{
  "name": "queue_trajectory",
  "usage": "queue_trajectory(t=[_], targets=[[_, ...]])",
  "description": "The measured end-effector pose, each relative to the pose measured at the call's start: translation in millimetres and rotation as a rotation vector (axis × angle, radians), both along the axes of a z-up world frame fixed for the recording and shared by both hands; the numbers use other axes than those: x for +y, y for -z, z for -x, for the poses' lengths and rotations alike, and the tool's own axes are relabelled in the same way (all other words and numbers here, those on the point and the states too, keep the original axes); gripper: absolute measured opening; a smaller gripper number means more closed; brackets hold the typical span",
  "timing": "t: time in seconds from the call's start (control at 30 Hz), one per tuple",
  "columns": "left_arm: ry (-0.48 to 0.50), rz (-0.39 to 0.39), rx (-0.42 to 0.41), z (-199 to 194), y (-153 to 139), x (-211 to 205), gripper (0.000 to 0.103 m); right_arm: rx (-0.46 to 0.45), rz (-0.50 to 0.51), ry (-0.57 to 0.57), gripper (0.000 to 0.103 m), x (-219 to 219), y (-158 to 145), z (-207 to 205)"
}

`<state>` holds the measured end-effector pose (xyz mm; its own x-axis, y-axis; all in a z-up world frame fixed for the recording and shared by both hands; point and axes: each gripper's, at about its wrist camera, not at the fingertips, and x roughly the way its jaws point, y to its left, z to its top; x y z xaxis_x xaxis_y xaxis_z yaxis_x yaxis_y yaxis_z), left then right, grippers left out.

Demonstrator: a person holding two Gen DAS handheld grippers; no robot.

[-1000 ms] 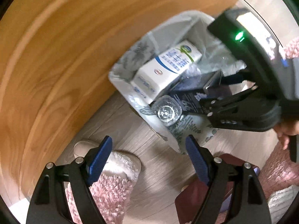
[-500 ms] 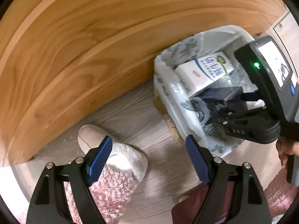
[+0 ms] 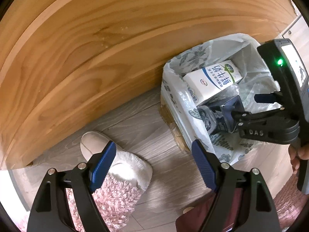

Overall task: Collect trash
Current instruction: 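Lower the dark blue box into the bin and open the right tool, then raise both open tools out of the bin toward the bed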

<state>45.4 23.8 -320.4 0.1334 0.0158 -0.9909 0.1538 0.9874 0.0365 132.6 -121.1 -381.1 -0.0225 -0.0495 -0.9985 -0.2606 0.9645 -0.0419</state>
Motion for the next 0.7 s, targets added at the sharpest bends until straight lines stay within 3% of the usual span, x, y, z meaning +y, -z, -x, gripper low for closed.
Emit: queue_trajectory(t=[0.07,0.27,0.5,0.57,0.7], targets=[[0.005,0.002,-0.002,0,0,-2,0.078,0.004,-0.021,0.016,0.07,-7,-3,1],[0.001,0.031,-0.008,1,-3,-3,0.078,-0.063,-0.051,0.005,0.086,-13,-24,3],[-0.018,0.059,-0.013,2,-7,-3,0.078,-0.094,-0.109,0.015,0.095,-22,-49,10],[-0.021,0.06,-0.026,3,-9,-2,0.087,-0.105,-0.115,0.002,0.095,-24,-55,14],[-0.015,0.084,-0.058,6,-19,-6,0.091,-0.126,-0.126,0.002,0.095,-26,-56,19]])
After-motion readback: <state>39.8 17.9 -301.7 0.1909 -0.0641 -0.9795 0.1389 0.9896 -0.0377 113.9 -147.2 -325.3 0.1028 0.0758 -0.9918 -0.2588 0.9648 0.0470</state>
